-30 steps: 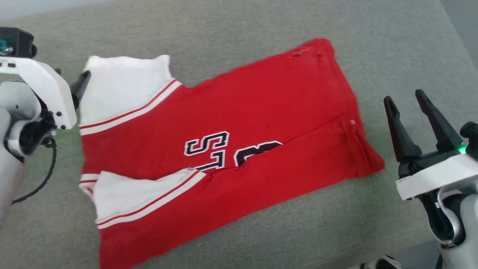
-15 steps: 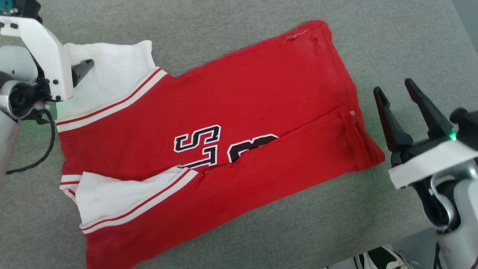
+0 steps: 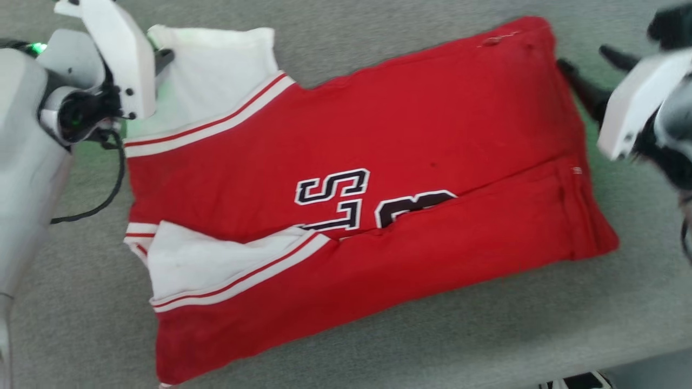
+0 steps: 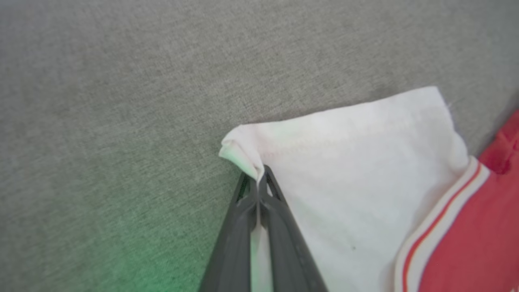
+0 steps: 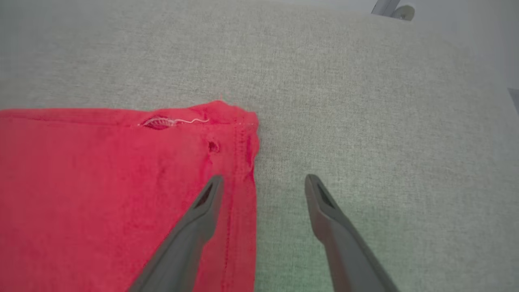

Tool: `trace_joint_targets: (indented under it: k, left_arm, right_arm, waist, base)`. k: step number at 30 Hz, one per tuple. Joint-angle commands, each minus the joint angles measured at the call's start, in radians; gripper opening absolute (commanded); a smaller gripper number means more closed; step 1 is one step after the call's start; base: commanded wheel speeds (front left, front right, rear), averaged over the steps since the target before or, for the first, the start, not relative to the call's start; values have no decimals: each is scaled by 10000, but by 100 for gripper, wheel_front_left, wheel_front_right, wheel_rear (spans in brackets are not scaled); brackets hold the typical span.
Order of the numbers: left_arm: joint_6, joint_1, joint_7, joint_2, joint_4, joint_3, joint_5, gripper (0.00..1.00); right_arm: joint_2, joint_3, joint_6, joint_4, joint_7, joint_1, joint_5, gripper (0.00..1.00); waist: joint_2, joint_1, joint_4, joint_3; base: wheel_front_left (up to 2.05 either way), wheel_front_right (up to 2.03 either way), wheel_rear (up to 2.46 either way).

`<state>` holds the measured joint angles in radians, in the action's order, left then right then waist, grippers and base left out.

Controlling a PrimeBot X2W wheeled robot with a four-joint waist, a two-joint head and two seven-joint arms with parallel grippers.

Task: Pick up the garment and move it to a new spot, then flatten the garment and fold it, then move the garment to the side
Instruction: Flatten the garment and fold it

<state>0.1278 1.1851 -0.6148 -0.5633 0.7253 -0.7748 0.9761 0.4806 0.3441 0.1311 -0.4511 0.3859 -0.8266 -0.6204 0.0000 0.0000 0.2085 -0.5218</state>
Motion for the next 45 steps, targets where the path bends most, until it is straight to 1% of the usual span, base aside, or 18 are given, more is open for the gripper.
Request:
trace_joint_targets:
  k: [1,3,6,12,13,14,16,19,20,23,28,30,37,42,45]
  left_arm:
    - [32,-167,-23,195,3,-257,66,0]
    - [34,-109,82,262,-120,-386,145,0]
    - [37,3,317,365,-329,-598,278,0]
    - [38,106,716,514,-577,-969,623,0]
    - [39,137,778,517,-576,-1025,683,0]
    - [39,173,861,518,-578,-1091,738,0]
    - [39,263,1203,532,-697,-1174,854,0]
    - [39,354,1730,551,-813,-1293,1035,0]
    - [39,354,1730,551,-813,-1293,1035,0]
    - [40,366,2277,510,-963,-1435,1266,0]
    - [40,13,3260,296,-1814,-1682,1898,0]
    - [40,-220,3664,88,-2378,-1802,2098,0]
    - [31,-1709,5121,-1050,-4466,-2226,2524,0]
    - [28,-3372,6247,-1781,-5630,-2373,2749,0]
    - [-197,-4463,6923,-2138,-6284,-2427,2899,0]
  right_arm:
    - [44,172,-8,-375,507,-571,-350,100]
    - [56,397,-6,-773,1168,-1104,-770,100]
    - [290,960,-6,-1128,2018,-1779,-1020,100]
    - [494,1635,-8,-1898,2746,-2444,-1172,100]
    - [479,1815,-6,-1960,2847,-2476,-1210,78]
    - [484,1956,-6,-2015,2897,-2502,-1298,49]
    - [489,2115,-6,-2167,2945,-2614,-1400,0]
    - [504,2234,-8,-2282,2707,-2742,-1621,0]
    - [504,2234,-8,-2282,2707,-2742,-1621,0]
    - [629,2350,-8,-2206,2240,-2754,-1747,0]
    - [1007,2582,-6,-1585,1362,-2313,-2122,0]
    - [1261,2630,-6,-1230,1137,-1944,-2357,0]
    - [2121,2574,-6,-176,581,-344,-3021,0]
    - [2777,2144,-6,471,192,1356,-3429,0]
    - [3104,1755,-6,865,-76,2497,-3559,0]
  waist:
    - [0,0,-352,-242]
    - [0,0,-532,-335]
    - [0,0,-752,-446]
    - [0,0,-1096,-554]
    - [0,0,-1131,-561]
    - [0,0,-1158,-566]
    - [0,0,-1195,-572]
    - [0,0,-1265,-466]
    - [0,0,-1265,-466]
    - [0,0,-1353,-193]
    - [0,0,-1554,492]
    - [0,0,-1655,819]
    - [0,0,-1893,1726]
    - [0,0,-2149,2245]
    - [0,0,-2252,2425]
  base:
    - [0,0,0]
    - [0,0,0]
    - [0,0,0]
    - [0,0,0]
    - [0,0,0]
    - [0,0,0]
    - [0,0,0]
    - [0,0,0]
    - [0,0,0]
    - [0,0,0]
    - [0,0,0]
    - [0,0,0]
    - [0,0,0]
    - [0,0,0]
    - [0,0,0]
